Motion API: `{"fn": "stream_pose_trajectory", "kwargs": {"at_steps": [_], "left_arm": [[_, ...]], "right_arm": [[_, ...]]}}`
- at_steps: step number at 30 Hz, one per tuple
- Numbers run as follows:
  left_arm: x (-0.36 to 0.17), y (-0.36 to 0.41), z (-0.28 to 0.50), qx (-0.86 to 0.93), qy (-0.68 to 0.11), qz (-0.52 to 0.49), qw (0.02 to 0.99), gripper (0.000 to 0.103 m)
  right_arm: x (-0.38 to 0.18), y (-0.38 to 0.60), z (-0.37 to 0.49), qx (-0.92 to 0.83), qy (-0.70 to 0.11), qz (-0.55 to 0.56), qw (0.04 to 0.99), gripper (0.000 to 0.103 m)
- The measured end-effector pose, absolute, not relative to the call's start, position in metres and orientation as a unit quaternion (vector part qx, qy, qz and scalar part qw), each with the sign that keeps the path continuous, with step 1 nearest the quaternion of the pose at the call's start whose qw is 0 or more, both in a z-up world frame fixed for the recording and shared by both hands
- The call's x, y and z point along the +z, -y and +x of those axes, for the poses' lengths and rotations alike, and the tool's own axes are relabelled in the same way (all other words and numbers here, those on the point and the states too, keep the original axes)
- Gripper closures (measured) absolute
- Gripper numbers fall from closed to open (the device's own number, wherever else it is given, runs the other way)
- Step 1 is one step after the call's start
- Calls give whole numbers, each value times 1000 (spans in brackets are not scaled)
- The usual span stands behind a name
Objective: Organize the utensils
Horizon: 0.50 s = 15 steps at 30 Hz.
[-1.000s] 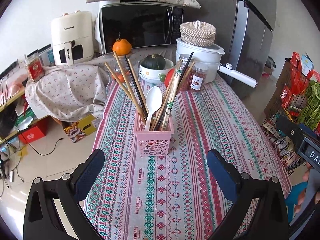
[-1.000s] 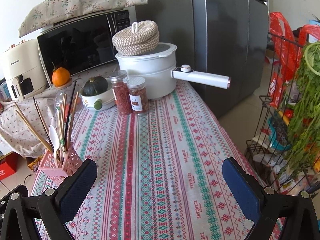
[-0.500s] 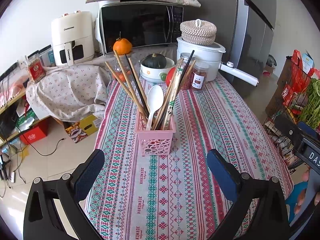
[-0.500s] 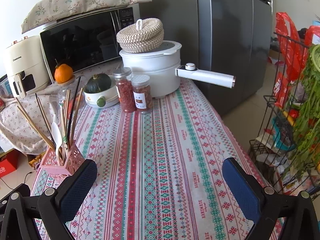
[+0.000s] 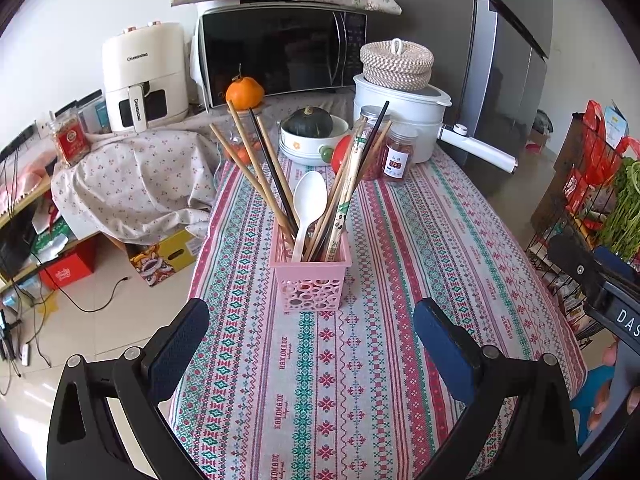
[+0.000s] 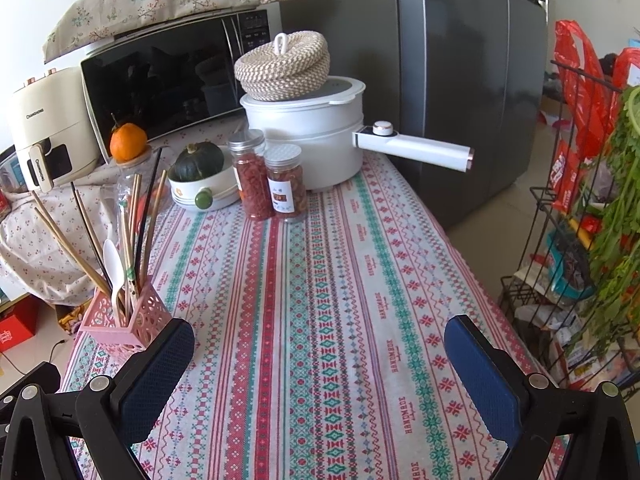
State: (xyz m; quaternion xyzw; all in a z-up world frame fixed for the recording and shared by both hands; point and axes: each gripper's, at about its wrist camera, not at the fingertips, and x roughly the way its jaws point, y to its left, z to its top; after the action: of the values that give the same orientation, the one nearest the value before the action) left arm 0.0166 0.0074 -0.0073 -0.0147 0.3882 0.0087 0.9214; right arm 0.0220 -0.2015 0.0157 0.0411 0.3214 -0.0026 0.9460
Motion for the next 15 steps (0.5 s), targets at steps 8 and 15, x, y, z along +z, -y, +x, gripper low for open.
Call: {"fn": "stream_pose_trajectory", "kwargs": {"at_steps": [8,15], "left_arm": [[-7,-10,19,8,-390,-23,920,0],[-10,-12,22,5,-399,-32,916,0]], "right_arm": [[15,200,22,-2,-321,37,946,0],[15,200,23,-2,-323,38,946,0]]}}
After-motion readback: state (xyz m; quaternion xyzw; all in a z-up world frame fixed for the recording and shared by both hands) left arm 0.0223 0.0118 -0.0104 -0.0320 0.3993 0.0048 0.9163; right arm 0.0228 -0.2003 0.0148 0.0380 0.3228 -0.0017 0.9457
